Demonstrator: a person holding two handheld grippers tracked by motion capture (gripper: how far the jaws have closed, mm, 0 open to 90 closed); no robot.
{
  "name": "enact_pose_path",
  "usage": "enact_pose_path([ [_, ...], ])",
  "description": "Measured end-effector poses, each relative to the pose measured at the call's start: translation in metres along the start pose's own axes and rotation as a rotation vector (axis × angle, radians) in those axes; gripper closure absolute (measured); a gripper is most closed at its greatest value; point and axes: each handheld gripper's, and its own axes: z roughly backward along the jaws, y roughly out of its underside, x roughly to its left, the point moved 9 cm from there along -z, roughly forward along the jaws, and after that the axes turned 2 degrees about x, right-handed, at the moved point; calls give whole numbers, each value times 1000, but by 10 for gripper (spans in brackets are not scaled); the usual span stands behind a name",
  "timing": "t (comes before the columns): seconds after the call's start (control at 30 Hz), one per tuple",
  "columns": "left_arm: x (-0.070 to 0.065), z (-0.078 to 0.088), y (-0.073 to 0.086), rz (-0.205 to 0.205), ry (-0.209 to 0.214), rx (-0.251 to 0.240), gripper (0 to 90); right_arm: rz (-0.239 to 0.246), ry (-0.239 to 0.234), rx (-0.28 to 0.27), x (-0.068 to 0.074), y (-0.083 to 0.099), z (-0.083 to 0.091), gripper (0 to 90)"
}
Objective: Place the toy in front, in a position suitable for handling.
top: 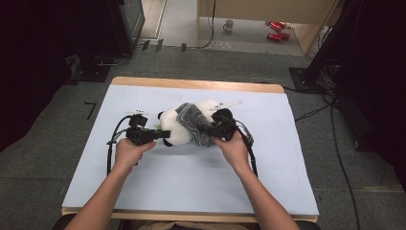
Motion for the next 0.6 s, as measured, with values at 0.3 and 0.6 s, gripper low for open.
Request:
enact_pose_path([
  [0.3, 1, 1, -2, 13, 13, -3, 776, -78, 39, -48, -32, -3, 23, 774],
  [0.6, 1, 0, -3, 27, 23, -8, 776, -142, 96, -68, -65, 3, 36, 775],
])
